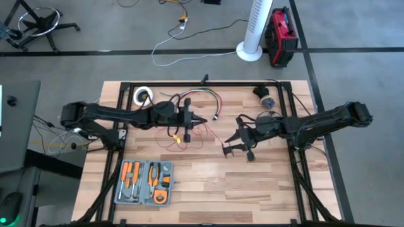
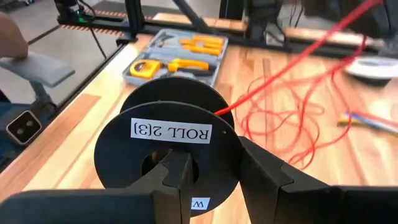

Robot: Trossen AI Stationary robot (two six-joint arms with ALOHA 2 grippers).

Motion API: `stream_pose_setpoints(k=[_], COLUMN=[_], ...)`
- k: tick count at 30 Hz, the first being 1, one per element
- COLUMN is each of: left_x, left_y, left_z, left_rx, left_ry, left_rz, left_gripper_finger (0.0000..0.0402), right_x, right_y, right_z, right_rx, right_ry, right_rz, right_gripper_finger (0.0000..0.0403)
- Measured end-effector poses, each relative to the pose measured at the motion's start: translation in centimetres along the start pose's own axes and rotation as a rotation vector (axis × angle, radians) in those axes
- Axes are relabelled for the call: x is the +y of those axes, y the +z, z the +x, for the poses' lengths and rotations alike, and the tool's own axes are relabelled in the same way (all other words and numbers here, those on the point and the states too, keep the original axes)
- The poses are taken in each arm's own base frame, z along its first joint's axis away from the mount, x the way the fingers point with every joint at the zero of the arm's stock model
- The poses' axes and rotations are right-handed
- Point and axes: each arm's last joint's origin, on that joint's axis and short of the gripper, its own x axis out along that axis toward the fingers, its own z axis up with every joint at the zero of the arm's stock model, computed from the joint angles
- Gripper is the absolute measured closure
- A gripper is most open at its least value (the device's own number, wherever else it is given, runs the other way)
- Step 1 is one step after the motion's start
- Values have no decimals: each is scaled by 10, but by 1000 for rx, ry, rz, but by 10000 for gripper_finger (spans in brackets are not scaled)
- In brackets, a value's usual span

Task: Coil cords
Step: Uncoil the red wire from the black spool

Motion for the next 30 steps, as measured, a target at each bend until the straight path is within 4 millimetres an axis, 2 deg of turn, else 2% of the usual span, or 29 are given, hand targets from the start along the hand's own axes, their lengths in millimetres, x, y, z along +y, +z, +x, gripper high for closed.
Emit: stream_pose_setpoints(k=[6, 16, 22, 30], left_x=[-8, -10, -9, -9], left_y=[3, 0, -6, -7], left_z=[-2, -2, -2, -2], left_rx=[1, 26, 107, 123], left_ry=[-25, -37, 32, 43], left_rz=[30, 17, 18, -8], left_gripper_finger=[401, 401, 401, 401], right_x=[0, 1, 0, 0], right_y=[-7, -16, -22, -25], right_z=[1, 0, -1, -2], right_rx=[69, 159, 220, 253], right_ry=[6, 5, -64, -79], right_rz=[56, 146, 263, 363], right_gripper_finger=[295, 295, 295, 295])
